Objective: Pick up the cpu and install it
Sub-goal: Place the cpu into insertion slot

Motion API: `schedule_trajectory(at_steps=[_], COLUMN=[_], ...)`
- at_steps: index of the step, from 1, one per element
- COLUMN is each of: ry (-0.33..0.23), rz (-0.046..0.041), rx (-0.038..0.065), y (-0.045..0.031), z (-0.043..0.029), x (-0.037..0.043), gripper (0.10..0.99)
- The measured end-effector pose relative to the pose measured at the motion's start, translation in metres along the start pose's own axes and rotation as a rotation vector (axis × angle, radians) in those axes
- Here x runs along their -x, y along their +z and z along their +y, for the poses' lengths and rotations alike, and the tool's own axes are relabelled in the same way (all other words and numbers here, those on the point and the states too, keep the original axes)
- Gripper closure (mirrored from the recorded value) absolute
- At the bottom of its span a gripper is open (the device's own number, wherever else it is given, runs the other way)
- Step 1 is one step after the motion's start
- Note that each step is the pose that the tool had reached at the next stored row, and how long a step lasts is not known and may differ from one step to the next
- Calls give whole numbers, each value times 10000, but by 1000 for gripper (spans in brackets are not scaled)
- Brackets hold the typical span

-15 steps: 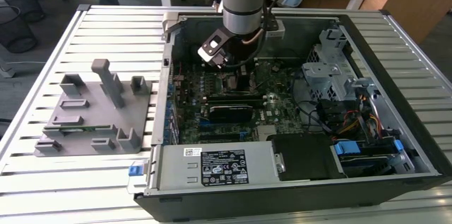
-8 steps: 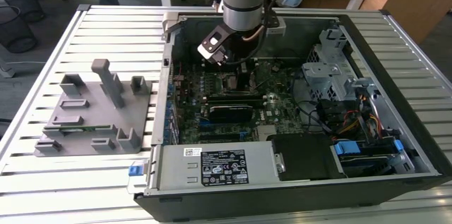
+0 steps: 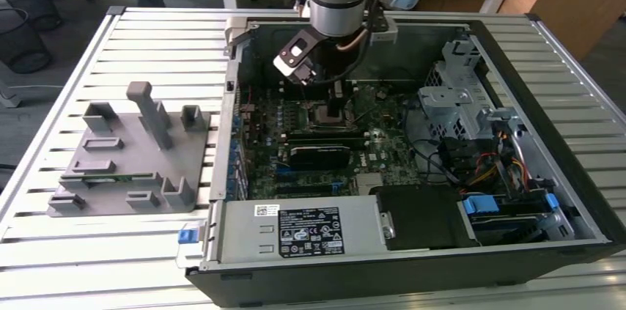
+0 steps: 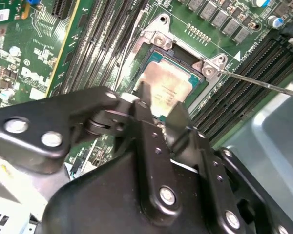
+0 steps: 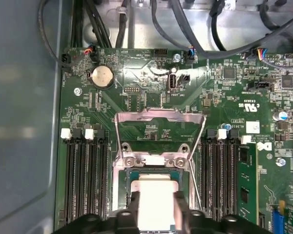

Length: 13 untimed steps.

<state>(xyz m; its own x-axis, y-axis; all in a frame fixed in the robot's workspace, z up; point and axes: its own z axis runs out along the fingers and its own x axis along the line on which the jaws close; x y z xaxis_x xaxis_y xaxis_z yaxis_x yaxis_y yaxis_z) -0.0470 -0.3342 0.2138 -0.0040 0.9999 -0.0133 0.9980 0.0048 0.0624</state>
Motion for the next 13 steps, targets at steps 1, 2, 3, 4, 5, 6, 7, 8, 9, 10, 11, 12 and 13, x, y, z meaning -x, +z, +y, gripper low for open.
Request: schedule_trajectory(at_steps=[1,2,3,4,5,6,7,8,9,10,11,12,13], ry=[0,0,0,0,0,0,0,0,0,0,0,0,0], rz=[1,1,1,1,1,1,0,0,1,2,1,1,0], rx=[0,0,0,0,-1,-1,-1,-2,-1,-1,-1,-1,-2], y=[-19,-37,-58,-77,-94,-110,-128,-144,-159,-174,-188,-199,-214], z=[2,3,5,6,7,8,9,10,11,12,13,14,15], x=[0,0,1,1,1,1,2,2,2,2,3,3,3], gripper=[671,729,788,788,847,906,906,965,965,980,980,980,980])
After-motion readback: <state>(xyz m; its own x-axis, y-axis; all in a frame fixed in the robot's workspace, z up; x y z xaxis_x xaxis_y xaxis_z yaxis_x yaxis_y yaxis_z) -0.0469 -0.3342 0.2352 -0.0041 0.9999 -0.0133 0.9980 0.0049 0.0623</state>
